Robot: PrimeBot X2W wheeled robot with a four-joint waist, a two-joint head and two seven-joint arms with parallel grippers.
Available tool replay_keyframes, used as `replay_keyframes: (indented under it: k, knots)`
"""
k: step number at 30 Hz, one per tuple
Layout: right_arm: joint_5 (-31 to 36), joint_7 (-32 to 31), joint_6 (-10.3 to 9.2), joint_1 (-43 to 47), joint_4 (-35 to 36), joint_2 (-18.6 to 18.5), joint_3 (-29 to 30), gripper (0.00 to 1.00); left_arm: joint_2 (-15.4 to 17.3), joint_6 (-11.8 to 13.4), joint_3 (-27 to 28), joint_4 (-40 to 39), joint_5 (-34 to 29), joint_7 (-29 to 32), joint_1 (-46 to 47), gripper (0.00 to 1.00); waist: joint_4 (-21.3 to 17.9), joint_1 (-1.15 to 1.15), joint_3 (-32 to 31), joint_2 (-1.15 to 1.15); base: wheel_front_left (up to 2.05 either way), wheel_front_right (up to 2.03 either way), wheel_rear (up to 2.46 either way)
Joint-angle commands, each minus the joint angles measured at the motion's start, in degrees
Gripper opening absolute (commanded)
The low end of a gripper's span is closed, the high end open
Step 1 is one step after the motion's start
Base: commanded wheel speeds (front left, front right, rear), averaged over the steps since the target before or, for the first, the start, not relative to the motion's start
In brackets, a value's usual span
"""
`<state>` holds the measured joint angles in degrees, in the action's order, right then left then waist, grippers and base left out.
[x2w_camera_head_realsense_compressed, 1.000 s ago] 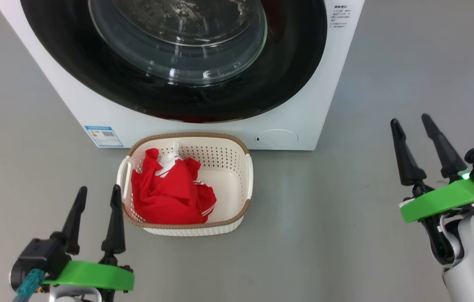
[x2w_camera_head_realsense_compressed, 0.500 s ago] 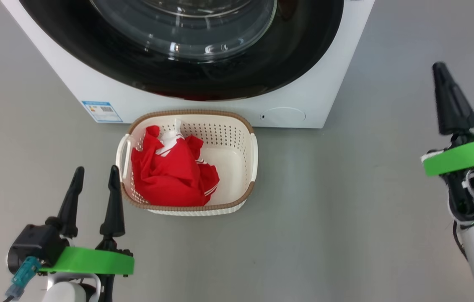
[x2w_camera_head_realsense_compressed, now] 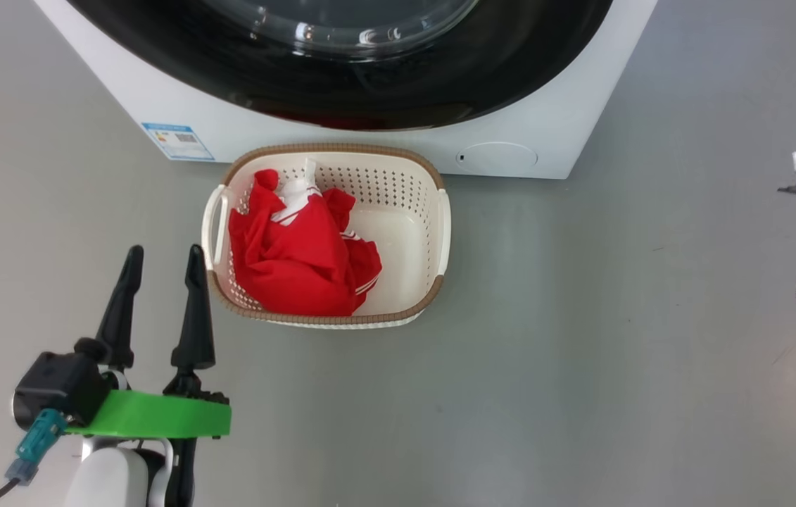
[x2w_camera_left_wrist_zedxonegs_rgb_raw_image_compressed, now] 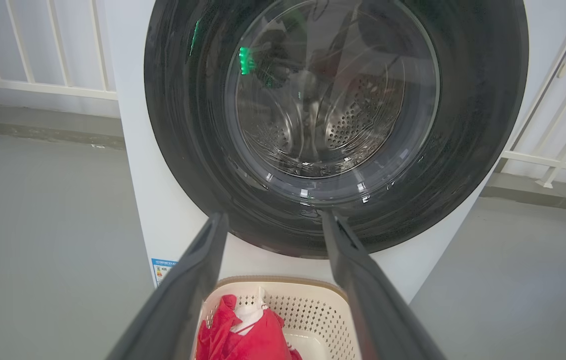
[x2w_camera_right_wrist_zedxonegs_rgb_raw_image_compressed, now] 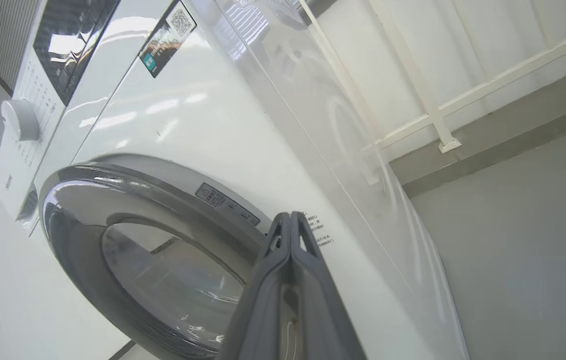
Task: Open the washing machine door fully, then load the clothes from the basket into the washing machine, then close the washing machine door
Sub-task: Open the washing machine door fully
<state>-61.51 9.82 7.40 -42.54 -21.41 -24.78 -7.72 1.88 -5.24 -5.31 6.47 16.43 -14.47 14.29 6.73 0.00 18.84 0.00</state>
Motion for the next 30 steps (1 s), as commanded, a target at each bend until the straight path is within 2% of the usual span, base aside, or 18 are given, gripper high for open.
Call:
replay_keyframes:
  k: [1, 7, 13, 22, 30]
  knots:
    - [-2.4, -1.1, 0.09, -1.2, 1.0, -1.2, -0.9, 0.00, 1.0, 0.5, 1.5, -2.0, 0.3, -0.5, 1.3, 1.00, 0.6, 0.00, 0.7, 0.00, 0.00, 0.00, 0.00]
    - [-10.9, -7.4, 0.09, -6.0, -1.3, -4.0, -2.7, 0.00, 1.0, 0.6, 1.0, -3.1, 0.4, -0.5, 1.8, 1.00, 1.3, 0.00, 2.3, 0.00, 0.00, 0.00, 0.00]
    - [-17.7, -13.1, 0.09, -10.8, -4.1, -5.0, -3.9, 0.00, 1.0, 0.8, 0.5, -3.4, 0.6, -0.5, 2.2, 1.00, 1.9, 0.00, 3.9, 0.00, 0.00, 0.00, 0.00]
    - [-28.3, -24.7, 0.09, -18.2, -9.6, -3.6, -3.0, 0.00, 1.0, 1.2, -0.3, -3.6, 1.3, -0.5, 3.1, 1.00, 3.1, 0.00, 6.2, 0.00, 0.00, 0.00, 0.00]
    - [-31.8, -31.3, 0.09, -24.4, -14.3, -2.3, -3.1, 0.00, 1.0, 1.8, -1.2, -3.8, 2.3, -0.5, 3.9, 1.00, 4.5, 0.00, 8.1, 0.00, 0.00, 0.00, 0.00]
